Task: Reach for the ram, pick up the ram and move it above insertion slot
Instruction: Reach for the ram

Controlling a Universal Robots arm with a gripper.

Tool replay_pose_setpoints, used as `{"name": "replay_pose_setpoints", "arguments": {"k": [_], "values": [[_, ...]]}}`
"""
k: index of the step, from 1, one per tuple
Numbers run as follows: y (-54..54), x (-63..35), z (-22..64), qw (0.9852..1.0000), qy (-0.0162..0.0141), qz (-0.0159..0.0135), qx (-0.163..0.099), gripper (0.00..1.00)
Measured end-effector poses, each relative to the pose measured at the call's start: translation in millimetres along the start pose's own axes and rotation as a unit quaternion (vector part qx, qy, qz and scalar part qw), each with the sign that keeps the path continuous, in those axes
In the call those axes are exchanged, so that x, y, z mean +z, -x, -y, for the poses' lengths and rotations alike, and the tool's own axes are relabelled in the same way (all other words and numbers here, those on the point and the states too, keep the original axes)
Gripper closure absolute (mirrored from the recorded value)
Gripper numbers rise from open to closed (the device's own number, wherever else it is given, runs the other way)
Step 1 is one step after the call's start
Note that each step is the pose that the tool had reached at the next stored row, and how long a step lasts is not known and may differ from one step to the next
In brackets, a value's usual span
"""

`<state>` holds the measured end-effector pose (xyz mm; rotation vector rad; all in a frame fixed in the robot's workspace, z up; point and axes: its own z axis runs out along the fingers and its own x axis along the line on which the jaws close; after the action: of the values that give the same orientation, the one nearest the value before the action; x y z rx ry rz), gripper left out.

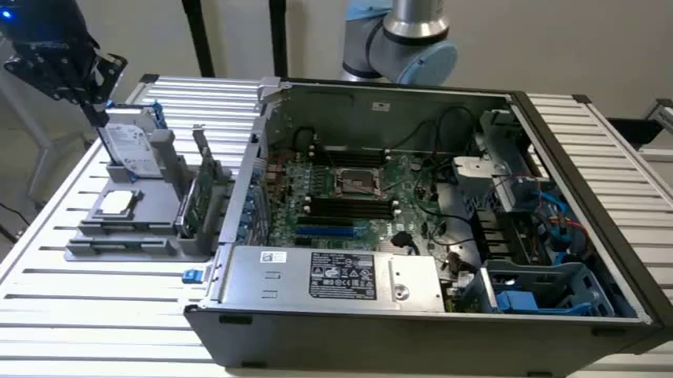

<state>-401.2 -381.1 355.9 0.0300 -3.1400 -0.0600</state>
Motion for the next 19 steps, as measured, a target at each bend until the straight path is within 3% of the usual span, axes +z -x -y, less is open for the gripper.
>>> {"name": "replay_pose_setpoints", "arguments": {"k": [13,15,19], "values": [[-0.1,-0.1,0.2,1.0000,0.0000,-0.0001,0.000,0.89],[-0.5,-0.1,3.7,1.0000,-0.0001,0.0000,0.000,0.89],[-2.2,0.2,21.5,1.0000,0.0000,0.0001,0.000,0.89]]}}
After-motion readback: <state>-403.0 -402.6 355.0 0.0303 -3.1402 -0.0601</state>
